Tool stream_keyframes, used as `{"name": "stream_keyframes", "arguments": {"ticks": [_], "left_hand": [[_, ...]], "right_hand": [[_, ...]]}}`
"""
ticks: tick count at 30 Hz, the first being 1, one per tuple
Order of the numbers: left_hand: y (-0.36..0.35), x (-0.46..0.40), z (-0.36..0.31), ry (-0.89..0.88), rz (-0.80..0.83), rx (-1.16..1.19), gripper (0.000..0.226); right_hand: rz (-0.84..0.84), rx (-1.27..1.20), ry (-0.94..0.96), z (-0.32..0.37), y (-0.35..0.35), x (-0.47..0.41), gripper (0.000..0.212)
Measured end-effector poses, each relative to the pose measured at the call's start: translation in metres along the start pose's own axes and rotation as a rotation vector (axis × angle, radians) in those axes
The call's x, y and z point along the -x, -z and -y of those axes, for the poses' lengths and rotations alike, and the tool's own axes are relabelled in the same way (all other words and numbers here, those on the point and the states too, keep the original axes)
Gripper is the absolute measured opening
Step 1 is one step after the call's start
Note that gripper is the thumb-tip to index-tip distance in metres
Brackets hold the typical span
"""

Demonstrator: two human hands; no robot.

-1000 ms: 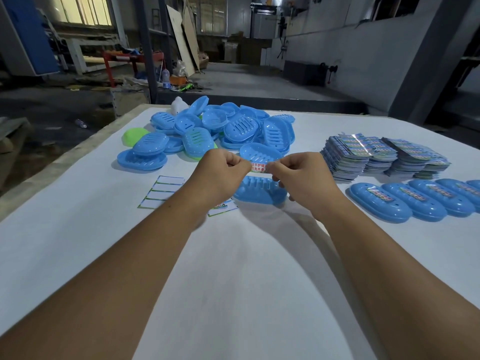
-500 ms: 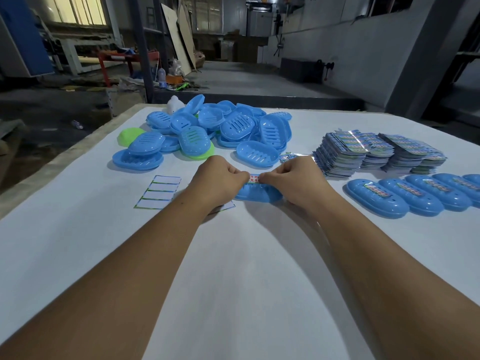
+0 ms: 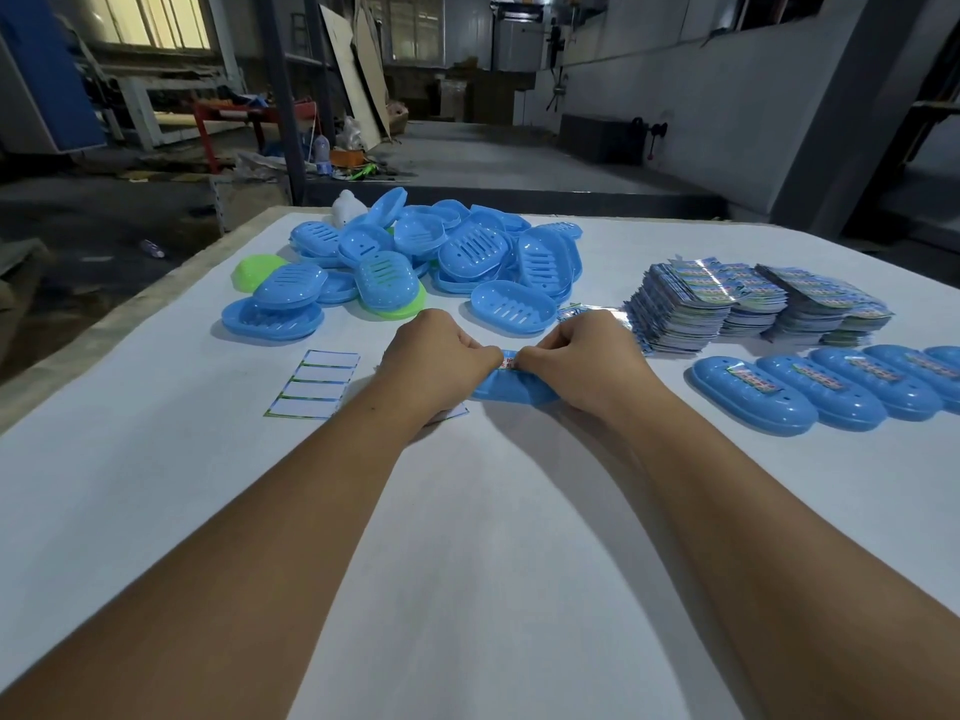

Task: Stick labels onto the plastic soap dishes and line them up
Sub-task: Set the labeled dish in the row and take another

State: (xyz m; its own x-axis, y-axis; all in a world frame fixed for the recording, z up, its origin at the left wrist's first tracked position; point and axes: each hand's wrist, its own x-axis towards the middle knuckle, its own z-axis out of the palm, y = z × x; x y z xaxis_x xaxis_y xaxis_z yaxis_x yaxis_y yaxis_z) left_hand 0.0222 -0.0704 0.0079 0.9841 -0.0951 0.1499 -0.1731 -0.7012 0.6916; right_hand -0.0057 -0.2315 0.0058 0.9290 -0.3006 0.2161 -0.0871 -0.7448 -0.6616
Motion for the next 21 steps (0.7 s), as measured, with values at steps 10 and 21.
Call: {"name": "stream_keyframes", "arguments": {"ticks": [10, 21], "left_hand": [[-0.008, 0.002, -0.005, -0.110, -0.176, -0.248, 0.026], [-0.006, 0.001, 0.004, -0.051, -0.139, -0.061, 0.017]], "right_hand": [[-0.137, 0.295, 0.119, 0.014, -0.003, 0.007, 0.033], [0.102, 0.101, 0.305, 0.007, -0.007, 0.019, 0.045]]}}
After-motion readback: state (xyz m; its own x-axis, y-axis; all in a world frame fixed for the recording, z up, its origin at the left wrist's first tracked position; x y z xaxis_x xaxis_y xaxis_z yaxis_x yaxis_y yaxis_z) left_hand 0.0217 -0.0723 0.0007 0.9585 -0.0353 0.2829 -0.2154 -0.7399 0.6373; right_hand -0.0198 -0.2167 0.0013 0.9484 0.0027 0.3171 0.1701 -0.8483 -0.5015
